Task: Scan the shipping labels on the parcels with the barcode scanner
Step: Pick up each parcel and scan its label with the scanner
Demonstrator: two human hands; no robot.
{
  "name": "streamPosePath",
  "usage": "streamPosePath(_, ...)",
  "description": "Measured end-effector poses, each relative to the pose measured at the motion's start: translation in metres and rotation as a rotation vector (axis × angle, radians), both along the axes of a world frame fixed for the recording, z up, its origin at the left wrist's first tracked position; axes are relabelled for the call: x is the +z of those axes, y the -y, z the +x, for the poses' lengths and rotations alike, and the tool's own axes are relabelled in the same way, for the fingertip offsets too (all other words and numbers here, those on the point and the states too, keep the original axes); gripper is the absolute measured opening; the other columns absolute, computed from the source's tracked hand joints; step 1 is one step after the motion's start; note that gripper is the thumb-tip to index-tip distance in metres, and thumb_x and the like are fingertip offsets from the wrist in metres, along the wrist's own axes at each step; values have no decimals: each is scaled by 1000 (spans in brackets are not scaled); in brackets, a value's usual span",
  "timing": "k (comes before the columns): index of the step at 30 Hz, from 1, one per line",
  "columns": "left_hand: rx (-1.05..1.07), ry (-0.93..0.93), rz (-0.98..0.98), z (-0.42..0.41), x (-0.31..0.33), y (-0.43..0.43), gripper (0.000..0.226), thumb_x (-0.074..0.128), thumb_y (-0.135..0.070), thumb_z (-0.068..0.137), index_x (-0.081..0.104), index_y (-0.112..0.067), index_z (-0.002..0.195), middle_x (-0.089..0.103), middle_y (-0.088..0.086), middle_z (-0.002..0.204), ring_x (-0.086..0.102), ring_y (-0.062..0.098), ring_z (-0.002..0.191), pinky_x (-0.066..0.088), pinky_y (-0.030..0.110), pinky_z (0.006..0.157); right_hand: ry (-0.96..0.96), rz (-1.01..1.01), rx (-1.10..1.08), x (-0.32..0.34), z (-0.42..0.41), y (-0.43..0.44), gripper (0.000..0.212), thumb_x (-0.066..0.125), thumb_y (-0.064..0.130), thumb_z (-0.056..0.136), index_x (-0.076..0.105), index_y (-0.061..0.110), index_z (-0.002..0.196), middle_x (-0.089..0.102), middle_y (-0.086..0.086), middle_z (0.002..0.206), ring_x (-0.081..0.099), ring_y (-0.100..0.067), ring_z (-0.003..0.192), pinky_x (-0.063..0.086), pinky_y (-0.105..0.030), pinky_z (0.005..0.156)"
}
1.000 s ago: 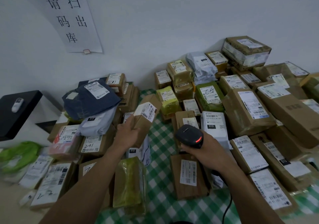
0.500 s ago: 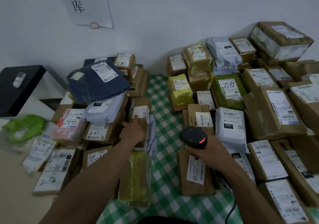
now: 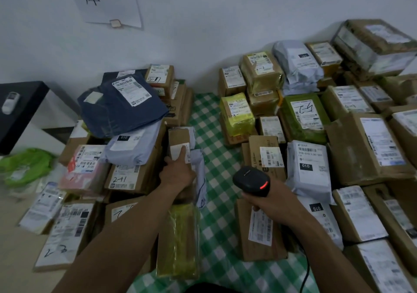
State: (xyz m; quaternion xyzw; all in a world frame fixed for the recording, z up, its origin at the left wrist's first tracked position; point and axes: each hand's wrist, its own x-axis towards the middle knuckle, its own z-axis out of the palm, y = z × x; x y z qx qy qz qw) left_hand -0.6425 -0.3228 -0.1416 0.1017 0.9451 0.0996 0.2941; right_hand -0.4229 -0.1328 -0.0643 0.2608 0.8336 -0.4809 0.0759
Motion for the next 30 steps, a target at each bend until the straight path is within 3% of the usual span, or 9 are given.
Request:
streamPosePath(3,1,19,-38,-1,-1,8,80,48,-47,101,-5,-48,161,12,21,163,44,42,134,41,45,106,11,-3,7,-3,-2,1,15,77,33,92,67,22,92,74,-6,76,69,-14,69,53,-18,63)
streamPosePath(7,-39,51,-65,-2,-7,11,87,52,-43,101,-9,-42,162,5,26,166,37,44,143,37,47,113,2,-27,-9,-5,-1,1,15,77,33,92,67,24,94,74,-5,76,72,-17,73,55,-25,66)
streamPosePath(10,-42,7,-111,0,-2,3,85,56,-34,100,3,-19,165,-7,31,166,26,45,150,33,48,118,-15,-50,-49,-2,3,0,16,79,33,91,66,26,98,75,-3,77,72,-15,73,54,-26,66)
streamPosePath(12,-85,-84,-30,6,7,-6,76,60,-32,97,23,-9,160,12,27,166,30,42,149,36,45,116,-17,-64,-70,-1,9,-5,15,78,33,91,67,26,97,75,-1,76,72,-12,70,55,-26,67)
streamPosePath(15,-113,-86,333,36,29,-35,46,61,-28,99,53,-9,141,54,9,142,53,28,130,43,30,96,-57,-86,-141,2,24,-13,15,79,31,90,68,28,99,76,1,77,73,-9,68,59,-27,66)
streamPosePath(18,-137,-5,554,74,45,-78,44,62,-35,100,58,-21,142,58,-9,136,58,13,121,48,31,101,-123,-123,-278,4,42,-21,30,84,27,86,66,36,108,75,8,89,72,2,75,56,-17,66)
streamPosePath(21,-102,132,721,99,33,-120,38,67,-28,98,62,-23,135,60,-17,119,61,6,109,50,25,90,-138,-103,-384,-1,57,-32,41,85,31,84,66,30,120,76,7,98,73,-9,82,59,-32,74)
streamPosePath(24,10,257,774,112,10,-145,38,75,-22,91,67,-23,129,71,-10,123,68,11,115,54,27,91,-171,-119,-454,-1,66,-37,33,82,27,89,65,21,116,75,5,84,72,-8,68,53,-24,61)
streamPosePath(30,147,290,812,122,-16,-163,49,85,-16,79,68,-23,124,74,-4,118,71,13,107,60,39,94,-162,-65,-482,-1,79,-49,24,83,28,89,68,16,102,76,-1,76,73,-13,68,52,-15,55)
